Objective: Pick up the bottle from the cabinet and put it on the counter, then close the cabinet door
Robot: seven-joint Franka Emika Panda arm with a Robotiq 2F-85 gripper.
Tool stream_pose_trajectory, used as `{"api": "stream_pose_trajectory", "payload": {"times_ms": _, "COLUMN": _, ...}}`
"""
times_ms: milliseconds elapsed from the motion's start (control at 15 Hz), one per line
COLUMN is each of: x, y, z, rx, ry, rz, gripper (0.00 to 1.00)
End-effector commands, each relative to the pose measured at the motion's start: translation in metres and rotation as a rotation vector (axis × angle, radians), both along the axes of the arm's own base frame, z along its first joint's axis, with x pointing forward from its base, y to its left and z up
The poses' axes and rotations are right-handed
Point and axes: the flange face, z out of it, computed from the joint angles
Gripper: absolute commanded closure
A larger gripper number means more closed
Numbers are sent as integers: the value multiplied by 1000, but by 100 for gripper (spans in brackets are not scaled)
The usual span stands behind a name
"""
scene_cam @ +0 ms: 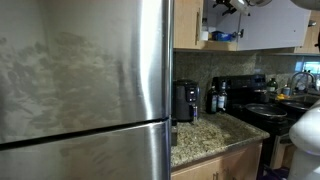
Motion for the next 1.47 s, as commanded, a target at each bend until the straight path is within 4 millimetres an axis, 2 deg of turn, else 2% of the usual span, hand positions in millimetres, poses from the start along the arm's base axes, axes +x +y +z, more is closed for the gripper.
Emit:
{"api": "stream_pose_trajectory", "payload": {"times_ms": 0, "x": 8, "y": -4, "z": -7, "rx": 13, "ry": 75, "rz": -5, "gripper": 0}}
{"api": "stream_pose_trajectory", "payload": {"times_ms": 267, "x": 33, "y": -1, "z": -20, "rx": 14, "ry": 172, "rz": 2, "gripper": 0}}
{"api": "stream_pose_trajectory", "payload": {"times_ms": 600, "x": 68, "y": 3, "z": -6, "rx": 35, "ry": 88, "rz": -47, "gripper": 0}}
{"api": "stream_pose_trajectory", "payload": {"times_ms": 667, "x": 70, "y": 4, "z": -1, "rx": 37, "ry": 68, "rz": -60, "gripper": 0}}
{"api": "stream_pose_trajectory", "payload": {"times_ms": 733, "x": 58, "y": 5, "z": -13, "rx": 34, "ry": 105, "rz": -30, "gripper": 0}}
{"api": "stream_pose_trajectory", "payload": {"times_ms": 933, "x": 68, "y": 7, "z": -8, "rx": 37, "ry": 85, "rz": -42, "gripper": 0}}
{"api": "stream_pose_trajectory", "payload": {"times_ms": 1133, "x": 81, "y": 2, "z": -9, "rx": -40, "ry": 96, "rz": -93, "gripper": 0}}
{"api": "stream_pose_trajectory", "payload": {"times_ms": 1400, "x": 99, "y": 7, "z": -8, "rx": -155, "ry": 106, "rz": -145, "gripper": 0}}
